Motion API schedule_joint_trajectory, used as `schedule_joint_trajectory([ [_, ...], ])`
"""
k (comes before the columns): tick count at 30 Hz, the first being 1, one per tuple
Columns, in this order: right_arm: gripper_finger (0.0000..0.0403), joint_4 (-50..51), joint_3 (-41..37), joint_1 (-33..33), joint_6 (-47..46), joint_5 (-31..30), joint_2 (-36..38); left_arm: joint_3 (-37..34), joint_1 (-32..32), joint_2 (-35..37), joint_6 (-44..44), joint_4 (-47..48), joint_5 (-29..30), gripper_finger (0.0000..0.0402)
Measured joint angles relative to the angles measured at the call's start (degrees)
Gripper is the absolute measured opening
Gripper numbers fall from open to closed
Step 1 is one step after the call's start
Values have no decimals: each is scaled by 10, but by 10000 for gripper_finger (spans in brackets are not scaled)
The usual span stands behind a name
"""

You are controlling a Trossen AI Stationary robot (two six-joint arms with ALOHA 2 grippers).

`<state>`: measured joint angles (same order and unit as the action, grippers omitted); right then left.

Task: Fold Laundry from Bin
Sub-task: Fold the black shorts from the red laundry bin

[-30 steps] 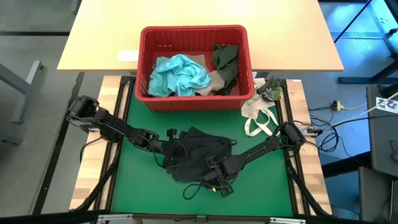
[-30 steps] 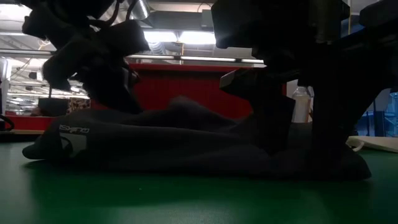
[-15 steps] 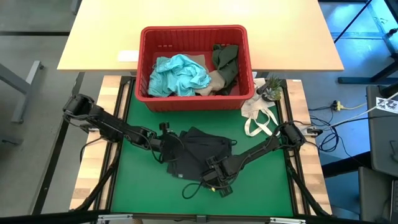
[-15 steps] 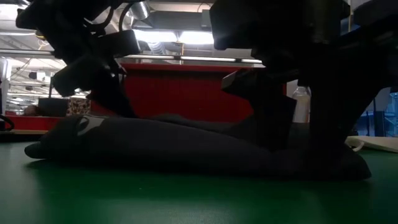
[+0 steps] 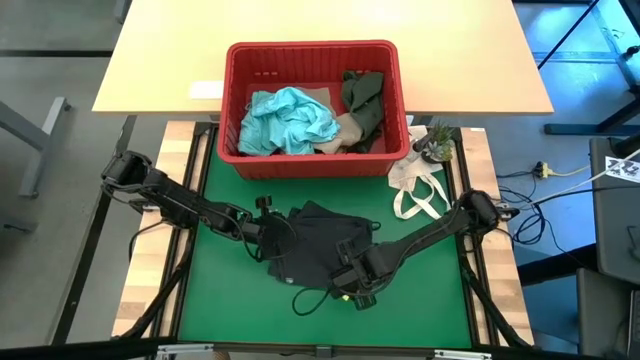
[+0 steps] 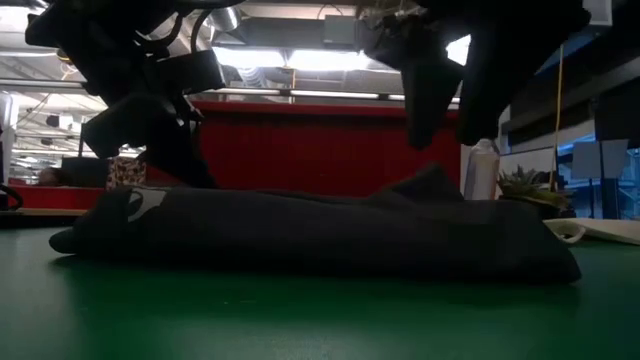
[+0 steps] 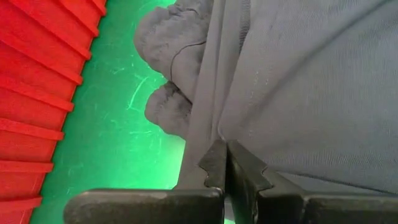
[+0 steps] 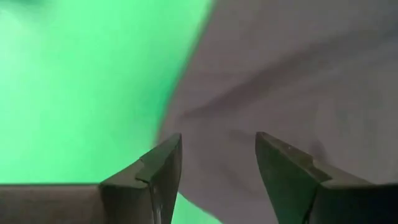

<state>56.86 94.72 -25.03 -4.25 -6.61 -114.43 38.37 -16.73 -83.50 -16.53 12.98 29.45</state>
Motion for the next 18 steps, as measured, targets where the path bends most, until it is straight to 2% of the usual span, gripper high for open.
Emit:
schedule_joint_trajectory([
  [6,205,83,2,46,19,-33,24,0,0,0,0,-1,0,0],
  [10,205,90,1,94,68,-29,23,0,0,0,0,-1,0,0],
  [14,205,95,-2,136,114,4,23,0,0,0,0,-1,-1,4],
  [18,205,111,-1,170,121,48,23,0,0,0,0,-1,-1,9],
])
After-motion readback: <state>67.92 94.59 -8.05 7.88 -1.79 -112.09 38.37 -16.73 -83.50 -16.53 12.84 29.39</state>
